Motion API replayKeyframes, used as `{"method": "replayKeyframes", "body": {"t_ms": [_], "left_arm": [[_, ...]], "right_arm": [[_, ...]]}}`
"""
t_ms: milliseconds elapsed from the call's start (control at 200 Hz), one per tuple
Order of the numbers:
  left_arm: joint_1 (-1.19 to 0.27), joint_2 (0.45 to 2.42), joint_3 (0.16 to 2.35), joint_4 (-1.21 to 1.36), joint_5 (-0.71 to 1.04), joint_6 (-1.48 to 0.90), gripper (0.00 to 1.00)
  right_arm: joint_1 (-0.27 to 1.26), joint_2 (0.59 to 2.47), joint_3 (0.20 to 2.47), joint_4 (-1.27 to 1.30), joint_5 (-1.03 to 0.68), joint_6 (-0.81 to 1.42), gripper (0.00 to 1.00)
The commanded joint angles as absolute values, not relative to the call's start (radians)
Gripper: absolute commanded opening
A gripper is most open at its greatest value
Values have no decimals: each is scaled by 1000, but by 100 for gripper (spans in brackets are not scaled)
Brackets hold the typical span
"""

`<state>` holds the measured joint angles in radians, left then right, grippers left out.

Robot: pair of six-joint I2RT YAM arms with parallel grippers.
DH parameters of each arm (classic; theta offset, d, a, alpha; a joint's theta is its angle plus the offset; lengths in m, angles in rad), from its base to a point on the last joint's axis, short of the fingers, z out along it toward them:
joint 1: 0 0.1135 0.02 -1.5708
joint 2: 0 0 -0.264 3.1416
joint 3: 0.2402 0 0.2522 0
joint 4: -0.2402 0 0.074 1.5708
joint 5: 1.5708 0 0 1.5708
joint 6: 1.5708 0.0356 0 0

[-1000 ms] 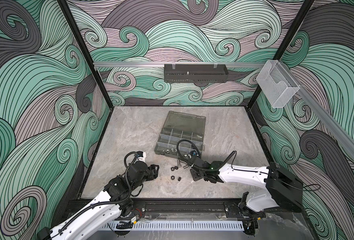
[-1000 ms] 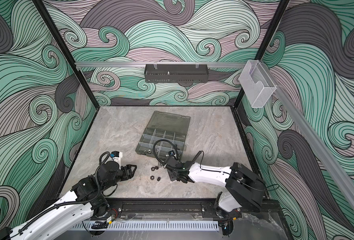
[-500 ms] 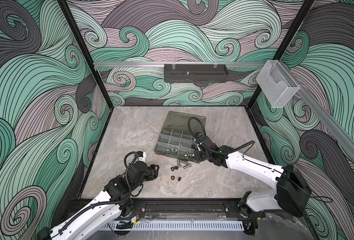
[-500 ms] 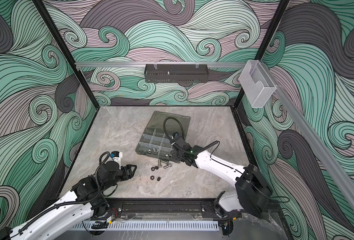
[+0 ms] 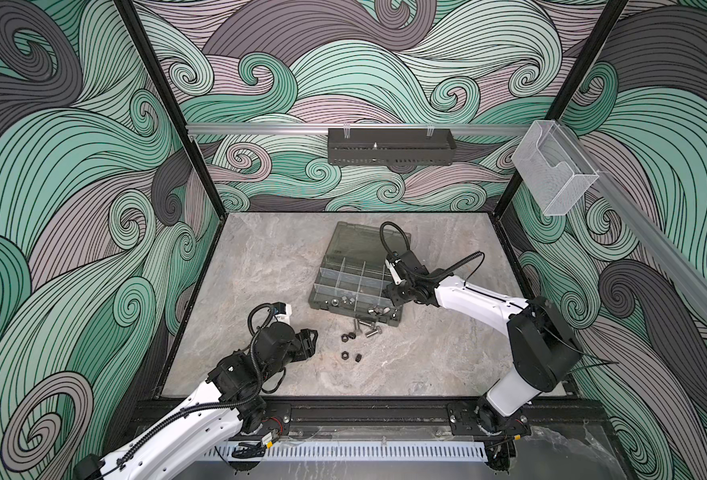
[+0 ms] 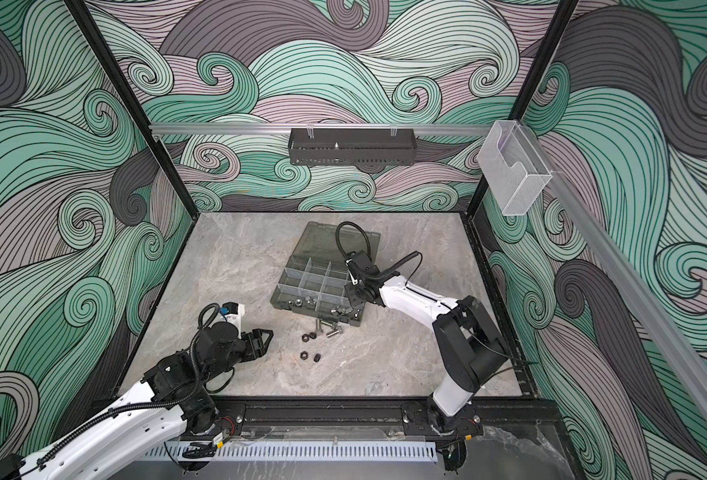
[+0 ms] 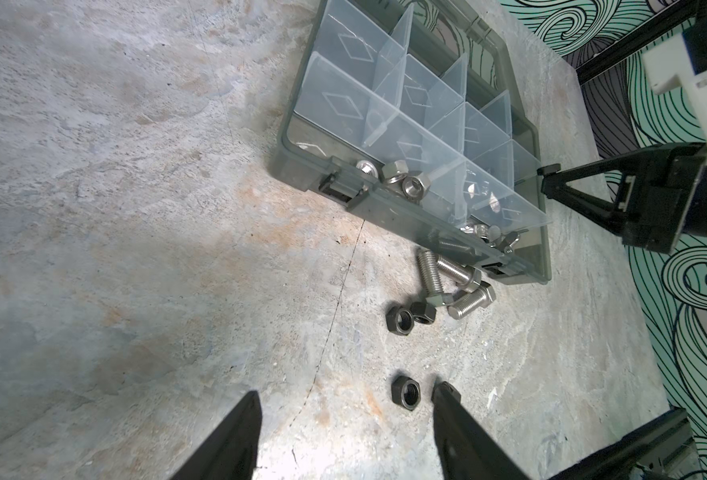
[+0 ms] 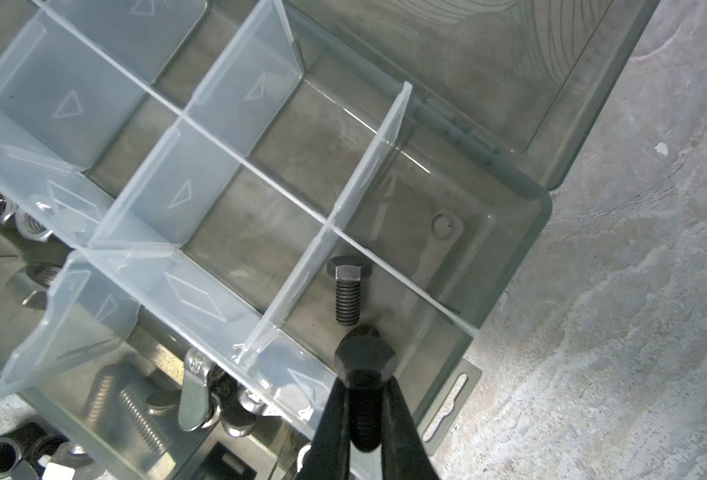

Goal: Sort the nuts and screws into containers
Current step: 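Carry the black bolt into the box compartment and open the right gripper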

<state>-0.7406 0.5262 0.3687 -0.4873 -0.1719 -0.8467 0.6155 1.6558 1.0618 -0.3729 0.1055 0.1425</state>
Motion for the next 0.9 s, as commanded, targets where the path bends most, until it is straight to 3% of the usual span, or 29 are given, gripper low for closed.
{"method": "replayKeyframes", "body": {"t_ms": [0, 210, 896], "left_arm": [[-733, 524, 386, -499, -190, -841, 68], [-733, 544, 393, -488, -192, -829, 68], [-733, 561, 393, -495, -160, -834, 68]], "right_arm": [[606, 1667, 1086, -365, 87, 128, 20], [598, 1655, 1086, -365, 86, 135, 35], [598, 1474, 978, -378, 57, 164, 38]]}}
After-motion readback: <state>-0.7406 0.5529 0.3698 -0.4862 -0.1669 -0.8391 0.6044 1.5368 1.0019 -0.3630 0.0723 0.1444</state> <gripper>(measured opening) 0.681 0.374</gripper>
